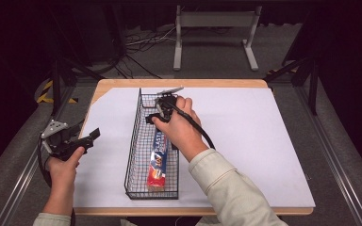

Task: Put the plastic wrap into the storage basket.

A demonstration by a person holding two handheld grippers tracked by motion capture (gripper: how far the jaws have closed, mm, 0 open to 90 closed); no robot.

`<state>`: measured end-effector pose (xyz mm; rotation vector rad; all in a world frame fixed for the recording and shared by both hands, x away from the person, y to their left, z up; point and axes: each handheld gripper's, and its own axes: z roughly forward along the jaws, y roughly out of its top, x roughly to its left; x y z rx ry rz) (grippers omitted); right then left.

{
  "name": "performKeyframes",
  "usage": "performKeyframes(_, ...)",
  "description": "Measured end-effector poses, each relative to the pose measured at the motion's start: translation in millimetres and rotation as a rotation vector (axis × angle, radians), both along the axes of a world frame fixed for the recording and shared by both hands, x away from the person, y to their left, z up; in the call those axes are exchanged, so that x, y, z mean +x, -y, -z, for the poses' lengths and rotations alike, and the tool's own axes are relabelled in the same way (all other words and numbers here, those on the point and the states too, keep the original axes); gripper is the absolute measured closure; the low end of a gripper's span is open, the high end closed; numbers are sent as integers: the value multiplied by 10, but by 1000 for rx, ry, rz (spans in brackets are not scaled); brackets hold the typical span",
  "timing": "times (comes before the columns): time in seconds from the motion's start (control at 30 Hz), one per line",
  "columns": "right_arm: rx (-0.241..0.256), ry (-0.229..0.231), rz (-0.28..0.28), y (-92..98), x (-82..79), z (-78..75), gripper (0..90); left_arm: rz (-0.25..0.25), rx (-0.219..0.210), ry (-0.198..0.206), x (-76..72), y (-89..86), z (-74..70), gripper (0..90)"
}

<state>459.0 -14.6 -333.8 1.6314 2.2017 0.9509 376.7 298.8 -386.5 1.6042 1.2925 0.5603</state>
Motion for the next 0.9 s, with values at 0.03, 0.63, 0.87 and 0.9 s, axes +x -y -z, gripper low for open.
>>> performKeyframes(0.03, 11, 10, -11, 27, -12, -10, 281, 0, 0, 0, 1, 1, 1, 160)
performKeyframes(0.63, -2, 133, -124, 524, -34, -62, 291, -14, 3, -6, 7, -62, 12, 160)
performKeyframes(0.87, 11, 121, -107, 877, -58, -149, 286, -5, 30, -8, 10, -34, 13, 155)
performKeyframes(0.9, 12, 123, -108, 916, -63, -154, 286, -5, 28, -9, 11, -38, 14, 155)
